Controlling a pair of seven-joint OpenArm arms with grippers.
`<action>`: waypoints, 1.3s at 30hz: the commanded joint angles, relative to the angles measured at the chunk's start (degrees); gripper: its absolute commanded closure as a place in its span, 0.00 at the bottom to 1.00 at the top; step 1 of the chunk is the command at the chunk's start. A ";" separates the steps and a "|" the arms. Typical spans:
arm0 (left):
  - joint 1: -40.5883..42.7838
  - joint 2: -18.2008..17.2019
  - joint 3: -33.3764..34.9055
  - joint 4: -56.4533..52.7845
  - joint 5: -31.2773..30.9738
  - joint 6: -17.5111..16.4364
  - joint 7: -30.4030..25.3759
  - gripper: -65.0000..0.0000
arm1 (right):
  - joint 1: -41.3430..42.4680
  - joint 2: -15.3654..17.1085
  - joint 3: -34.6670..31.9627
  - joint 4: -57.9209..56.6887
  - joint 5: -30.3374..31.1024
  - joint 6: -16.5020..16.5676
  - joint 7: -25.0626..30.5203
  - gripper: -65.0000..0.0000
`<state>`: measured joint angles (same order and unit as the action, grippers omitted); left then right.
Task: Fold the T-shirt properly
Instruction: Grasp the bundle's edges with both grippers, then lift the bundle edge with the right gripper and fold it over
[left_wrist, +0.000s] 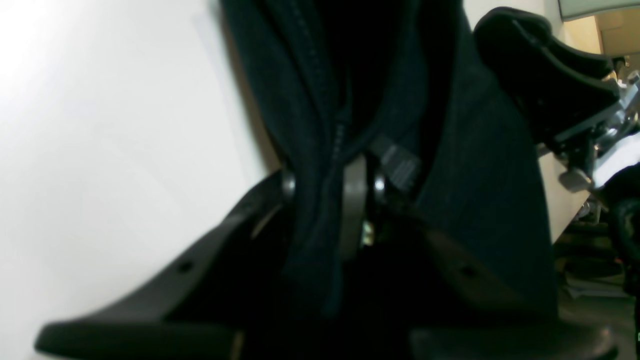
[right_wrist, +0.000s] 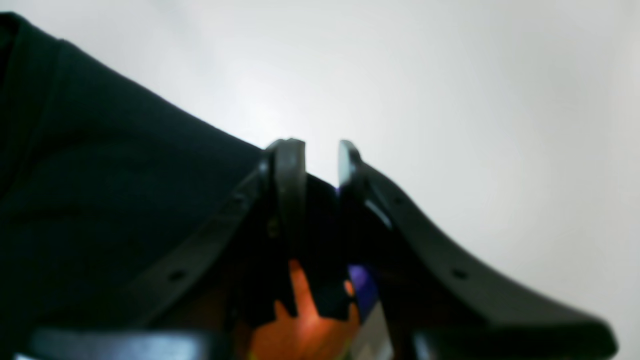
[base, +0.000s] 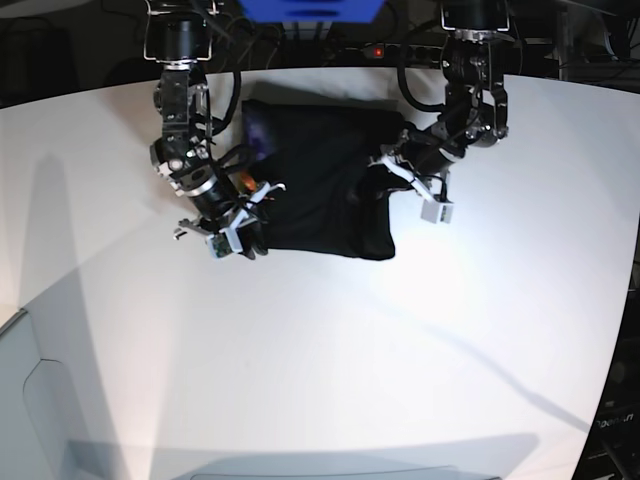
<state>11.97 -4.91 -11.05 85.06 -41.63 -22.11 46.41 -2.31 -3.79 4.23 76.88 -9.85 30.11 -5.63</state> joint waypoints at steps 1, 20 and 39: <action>-0.05 -0.32 -0.16 -0.27 1.93 0.88 0.93 1.00 | 0.33 0.14 0.21 0.35 -1.01 -0.09 -0.39 0.85; -1.99 -0.32 0.02 -1.14 1.93 0.88 1.02 1.00 | -15.67 -4.78 -7.09 25.14 -0.92 -0.17 -0.22 0.85; -8.67 -4.54 1.95 -3.52 3.25 0.88 1.54 1.00 | -20.16 -4.16 -0.14 27.25 4.35 -0.44 9.63 0.84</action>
<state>4.08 -9.23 -9.17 80.90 -39.81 -22.04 47.75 -22.70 -7.84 4.40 103.20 -6.24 29.89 2.24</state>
